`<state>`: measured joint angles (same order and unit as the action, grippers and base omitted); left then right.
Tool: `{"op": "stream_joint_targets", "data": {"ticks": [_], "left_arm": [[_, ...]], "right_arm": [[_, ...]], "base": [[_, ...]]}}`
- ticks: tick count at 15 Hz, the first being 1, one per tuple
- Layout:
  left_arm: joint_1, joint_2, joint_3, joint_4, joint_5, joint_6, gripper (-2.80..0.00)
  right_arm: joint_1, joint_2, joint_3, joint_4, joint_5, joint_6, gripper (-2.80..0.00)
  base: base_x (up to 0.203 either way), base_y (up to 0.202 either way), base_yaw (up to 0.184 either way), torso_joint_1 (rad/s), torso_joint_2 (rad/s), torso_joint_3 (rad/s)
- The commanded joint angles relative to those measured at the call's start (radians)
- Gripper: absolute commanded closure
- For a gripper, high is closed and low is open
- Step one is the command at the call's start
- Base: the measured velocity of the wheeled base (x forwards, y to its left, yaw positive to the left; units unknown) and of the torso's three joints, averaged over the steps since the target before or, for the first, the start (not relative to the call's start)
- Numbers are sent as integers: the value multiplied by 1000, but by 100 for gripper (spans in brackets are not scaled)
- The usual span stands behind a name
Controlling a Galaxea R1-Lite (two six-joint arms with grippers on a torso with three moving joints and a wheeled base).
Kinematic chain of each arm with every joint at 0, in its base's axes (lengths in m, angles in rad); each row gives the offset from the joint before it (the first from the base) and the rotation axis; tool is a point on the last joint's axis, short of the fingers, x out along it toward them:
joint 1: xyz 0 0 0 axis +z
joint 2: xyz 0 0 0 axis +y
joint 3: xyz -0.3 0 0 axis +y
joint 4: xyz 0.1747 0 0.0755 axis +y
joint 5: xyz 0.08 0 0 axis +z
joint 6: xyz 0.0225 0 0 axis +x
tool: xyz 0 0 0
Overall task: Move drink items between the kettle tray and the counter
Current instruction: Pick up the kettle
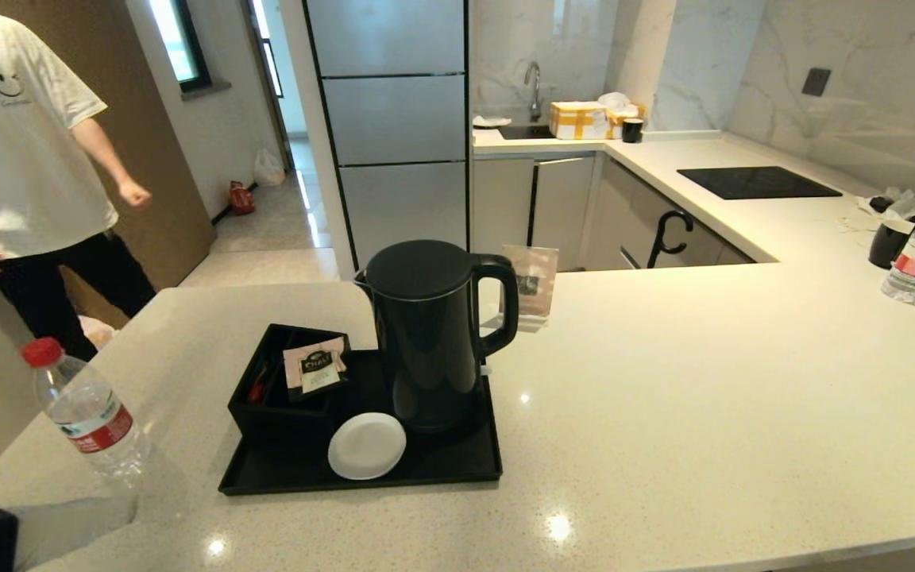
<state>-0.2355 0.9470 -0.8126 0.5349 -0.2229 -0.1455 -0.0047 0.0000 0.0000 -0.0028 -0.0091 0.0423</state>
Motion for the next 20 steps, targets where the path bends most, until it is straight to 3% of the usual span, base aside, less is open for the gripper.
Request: {"op": "stream_joint_targets", "data": {"ticks": [1, 3, 8, 10, 11, 16, 18, 20], "left_arm": [[-18, 19, -2, 2, -9, -2, 0], [-24, 15, 4, 4, -58, 0, 0], [-24, 30, 4, -12, -67, -2, 0], [-23, 126, -23, -50, -58, -3, 0], [-22, 203, -36, -74, -52, -3, -280], [-25, 308, -94, -159, -20, -24, -280], [-38, 486, -148, -213, 62, -46, -280], [-75, 664, -204, -277, 209, -59, -280]], "right_arm": [[0, 0, 0, 0, 0, 1, 0], [-1, 0, 0, 0, 0, 1, 0], [0, 0, 0, 0, 0, 1, 0], [0, 0, 0, 0, 0, 1, 0], [0, 0, 0, 0, 0, 1, 0], [0, 0, 0, 0, 0, 1, 0], [0, 0, 0, 0, 0, 1, 0], [0, 0, 0, 0, 0, 1, 0]], "base": [[0, 0, 0, 0, 0, 0], [0, 0, 0, 0, 0, 0], [0, 0, 0, 0, 0, 0], [0, 0, 0, 0, 0, 0], [0, 0, 0, 0, 0, 0], [0, 0, 0, 0, 0, 0], [0, 0, 0, 0, 0, 0], [0, 0, 0, 0, 0, 0]]}}
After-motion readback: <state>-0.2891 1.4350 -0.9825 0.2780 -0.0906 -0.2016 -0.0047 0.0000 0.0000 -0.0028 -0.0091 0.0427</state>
